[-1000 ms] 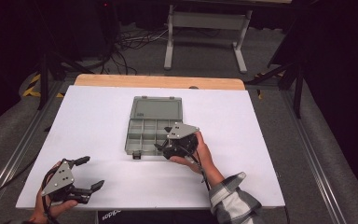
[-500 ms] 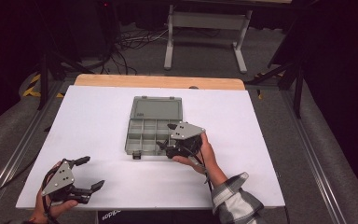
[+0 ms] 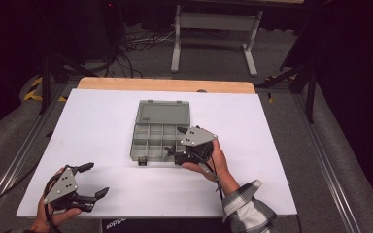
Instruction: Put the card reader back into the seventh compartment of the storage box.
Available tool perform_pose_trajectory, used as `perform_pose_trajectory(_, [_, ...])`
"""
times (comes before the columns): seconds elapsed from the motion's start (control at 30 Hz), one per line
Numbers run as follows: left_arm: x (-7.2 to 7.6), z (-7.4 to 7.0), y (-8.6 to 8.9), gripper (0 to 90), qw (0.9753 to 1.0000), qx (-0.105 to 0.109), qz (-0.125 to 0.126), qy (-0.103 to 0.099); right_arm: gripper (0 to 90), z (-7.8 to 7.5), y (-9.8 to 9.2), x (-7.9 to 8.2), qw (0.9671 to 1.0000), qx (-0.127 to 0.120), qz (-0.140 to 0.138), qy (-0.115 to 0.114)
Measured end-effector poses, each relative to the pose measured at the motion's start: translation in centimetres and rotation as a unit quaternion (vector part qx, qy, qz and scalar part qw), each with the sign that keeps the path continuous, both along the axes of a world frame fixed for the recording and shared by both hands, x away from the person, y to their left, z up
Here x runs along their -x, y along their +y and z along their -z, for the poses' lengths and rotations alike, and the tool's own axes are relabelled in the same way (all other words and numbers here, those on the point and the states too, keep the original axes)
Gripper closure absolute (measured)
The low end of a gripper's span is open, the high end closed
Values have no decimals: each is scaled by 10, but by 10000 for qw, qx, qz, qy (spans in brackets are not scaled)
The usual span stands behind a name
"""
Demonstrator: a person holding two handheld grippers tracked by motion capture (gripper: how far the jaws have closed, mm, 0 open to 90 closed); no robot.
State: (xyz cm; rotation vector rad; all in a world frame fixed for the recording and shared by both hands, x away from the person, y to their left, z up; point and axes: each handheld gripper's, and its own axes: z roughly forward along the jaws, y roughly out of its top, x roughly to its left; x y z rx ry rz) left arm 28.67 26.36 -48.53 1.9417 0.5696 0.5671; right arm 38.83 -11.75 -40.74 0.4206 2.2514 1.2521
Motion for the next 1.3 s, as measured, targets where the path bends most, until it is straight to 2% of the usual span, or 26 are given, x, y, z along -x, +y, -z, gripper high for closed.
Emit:
perform_pose_trajectory(0.8, [0, 0, 0, 82, 10000, 3, 9, 6, 177, -12, -13, 10, 9992, -136, 243, -298])
perform_pose_trajectory(1.3, [0, 0, 0, 82, 10000, -12, 9, -28, 176, -20, -22, 21, 9982, -150, 273, -517])
